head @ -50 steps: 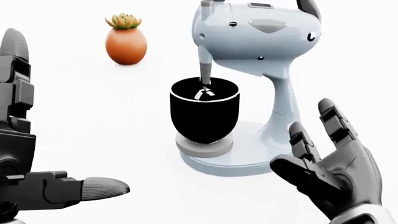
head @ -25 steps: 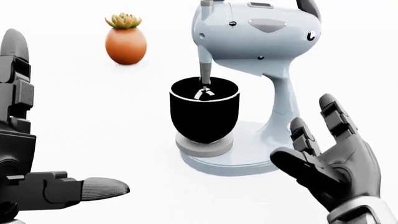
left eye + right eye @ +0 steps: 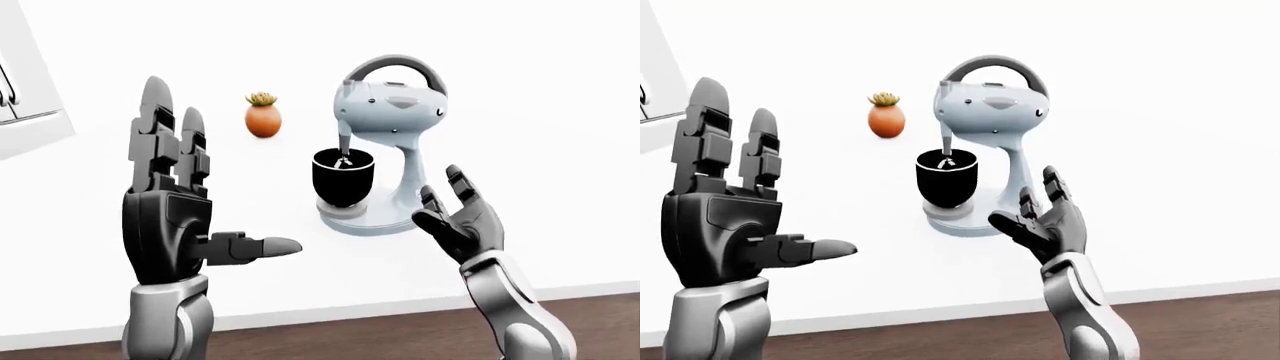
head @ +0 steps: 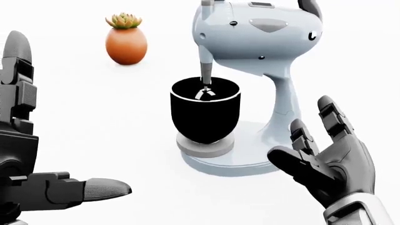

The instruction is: Open the stand mixer head.

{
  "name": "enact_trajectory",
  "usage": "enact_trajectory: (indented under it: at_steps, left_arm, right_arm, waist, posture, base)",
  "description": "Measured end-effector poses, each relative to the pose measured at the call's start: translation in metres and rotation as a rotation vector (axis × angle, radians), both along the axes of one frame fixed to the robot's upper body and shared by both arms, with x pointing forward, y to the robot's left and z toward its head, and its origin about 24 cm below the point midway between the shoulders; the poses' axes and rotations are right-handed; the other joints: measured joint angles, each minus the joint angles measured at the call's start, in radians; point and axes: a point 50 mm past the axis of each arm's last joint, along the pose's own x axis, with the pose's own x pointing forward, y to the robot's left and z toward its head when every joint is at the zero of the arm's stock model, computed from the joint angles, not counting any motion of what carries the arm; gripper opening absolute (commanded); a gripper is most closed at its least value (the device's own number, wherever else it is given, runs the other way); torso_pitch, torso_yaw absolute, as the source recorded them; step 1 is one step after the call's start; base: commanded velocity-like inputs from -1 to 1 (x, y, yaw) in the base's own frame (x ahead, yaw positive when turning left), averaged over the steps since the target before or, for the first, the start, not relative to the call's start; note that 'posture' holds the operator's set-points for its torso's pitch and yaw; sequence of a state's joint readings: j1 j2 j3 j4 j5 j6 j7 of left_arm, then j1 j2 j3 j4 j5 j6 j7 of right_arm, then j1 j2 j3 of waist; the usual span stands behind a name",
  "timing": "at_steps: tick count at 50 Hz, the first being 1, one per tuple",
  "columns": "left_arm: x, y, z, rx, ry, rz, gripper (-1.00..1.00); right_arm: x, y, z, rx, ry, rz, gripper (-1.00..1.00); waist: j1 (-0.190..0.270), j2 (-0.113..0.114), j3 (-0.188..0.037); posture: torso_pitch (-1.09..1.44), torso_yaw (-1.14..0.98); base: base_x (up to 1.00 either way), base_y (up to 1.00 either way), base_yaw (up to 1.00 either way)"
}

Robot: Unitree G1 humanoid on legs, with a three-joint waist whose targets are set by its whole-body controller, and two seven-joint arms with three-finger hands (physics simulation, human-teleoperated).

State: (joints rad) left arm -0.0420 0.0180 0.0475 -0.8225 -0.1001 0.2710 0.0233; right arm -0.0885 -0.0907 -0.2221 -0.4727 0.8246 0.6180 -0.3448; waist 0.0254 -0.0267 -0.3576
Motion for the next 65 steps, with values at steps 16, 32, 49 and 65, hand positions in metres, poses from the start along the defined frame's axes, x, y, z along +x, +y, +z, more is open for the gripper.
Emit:
enact_trajectory:
  at_steps: [16,32,49,65]
  left_arm:
    - [-0.001,0.000,-0.001,-0.004,0.002,-0.001,1.00]
    - [-0.001,0.000,-0.001,-0.004,0.004,0.000,1.00]
    - [0.000,0.000,-0.002,-0.004,0.006,0.000,1.00]
    - [0.000,0.000,-0.002,-0.004,0.007,0.000,1.00]
  right_arm:
    - [0.006,-0.003,-0.007,-0.014,0.013,-0.017,1.00]
    - [0.011,-0.004,-0.011,-0.022,0.019,-0.022,1.00]
    - [0.015,-0.003,-0.015,-0.023,0.027,-0.023,1.00]
    - [0.020,-0.003,-0.020,-0.032,0.036,-0.027,1.00]
  waist:
    - [0.000,0.002,0.000]
    - [0.001,0.003,0.000]
    - [0.000,0.004,0.001]
    - [0.001,0.004,0.001]
  posture:
    - [-0.49,0.00]
    - [-0.49,0.00]
    - [-0.49,0.00]
    - [-0.49,0.00]
  base:
    - [0.00,0.00,0.00]
    - [0.00,0.00,0.00]
    - [0.00,0.00,0.00]
    - [0.00,0.00,0.00]
